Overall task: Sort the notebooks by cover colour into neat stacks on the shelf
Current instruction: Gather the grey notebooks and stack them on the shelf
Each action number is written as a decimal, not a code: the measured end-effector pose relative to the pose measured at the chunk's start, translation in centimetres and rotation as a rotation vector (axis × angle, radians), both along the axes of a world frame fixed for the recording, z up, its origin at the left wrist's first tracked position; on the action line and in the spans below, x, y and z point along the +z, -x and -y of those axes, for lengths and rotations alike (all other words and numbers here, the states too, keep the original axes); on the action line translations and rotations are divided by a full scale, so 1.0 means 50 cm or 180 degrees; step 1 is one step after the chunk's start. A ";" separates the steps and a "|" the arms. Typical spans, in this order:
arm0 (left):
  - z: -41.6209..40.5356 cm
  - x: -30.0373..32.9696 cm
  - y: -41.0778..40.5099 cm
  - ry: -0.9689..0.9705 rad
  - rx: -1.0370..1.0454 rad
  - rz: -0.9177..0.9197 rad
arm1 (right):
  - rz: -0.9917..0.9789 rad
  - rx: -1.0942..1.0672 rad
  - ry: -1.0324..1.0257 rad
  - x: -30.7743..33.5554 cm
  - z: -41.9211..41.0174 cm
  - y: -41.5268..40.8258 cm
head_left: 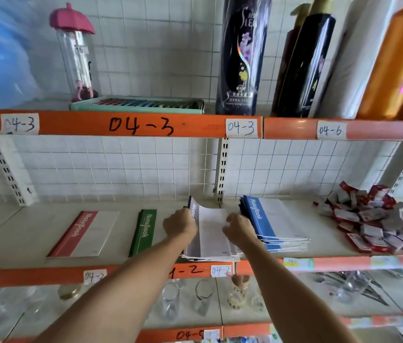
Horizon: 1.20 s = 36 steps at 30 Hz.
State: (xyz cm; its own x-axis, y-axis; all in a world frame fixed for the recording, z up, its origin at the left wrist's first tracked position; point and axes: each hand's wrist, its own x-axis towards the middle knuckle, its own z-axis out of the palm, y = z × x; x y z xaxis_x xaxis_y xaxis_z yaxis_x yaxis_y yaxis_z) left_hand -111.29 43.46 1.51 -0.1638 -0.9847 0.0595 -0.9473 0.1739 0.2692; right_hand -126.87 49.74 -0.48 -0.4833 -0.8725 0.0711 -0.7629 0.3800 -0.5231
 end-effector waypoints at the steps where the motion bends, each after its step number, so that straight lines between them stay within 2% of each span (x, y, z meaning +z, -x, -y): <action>1: 0.001 -0.005 0.000 0.0048 -0.0060 0.0109 | -0.0042 0.0030 0.0005 -0.003 0.000 -0.001; 6: -0.002 -0.033 -0.015 0.0311 -0.0352 0.0353 | -0.0256 0.0142 -0.0071 -0.011 -0.002 -0.016; 13: 0.038 -0.053 -0.085 0.0417 -0.0777 -0.0030 | -0.0359 0.0369 -0.0147 -0.004 0.029 -0.067; 17: 0.064 -0.052 -0.181 0.0558 -0.1009 0.0008 | -0.0478 0.0516 -0.0276 0.003 0.066 -0.144; 25: 0.111 -0.041 -0.460 0.0474 -0.0598 0.0157 | -0.0576 0.1032 -0.0324 0.010 0.130 -0.397; 36: 0.157 -0.054 -0.951 0.0249 -0.0274 0.0437 | -0.0368 0.1542 -0.0166 -0.003 0.206 -0.897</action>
State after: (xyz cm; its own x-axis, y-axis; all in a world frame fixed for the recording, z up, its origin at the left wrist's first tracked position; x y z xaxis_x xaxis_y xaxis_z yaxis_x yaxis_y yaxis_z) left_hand -63.74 35.59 -1.17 -0.2592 -0.9599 0.1066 -0.9549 0.2712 0.1208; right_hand -82.03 39.43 -0.62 -0.0133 -0.9986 0.0506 -0.9101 -0.0088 -0.4143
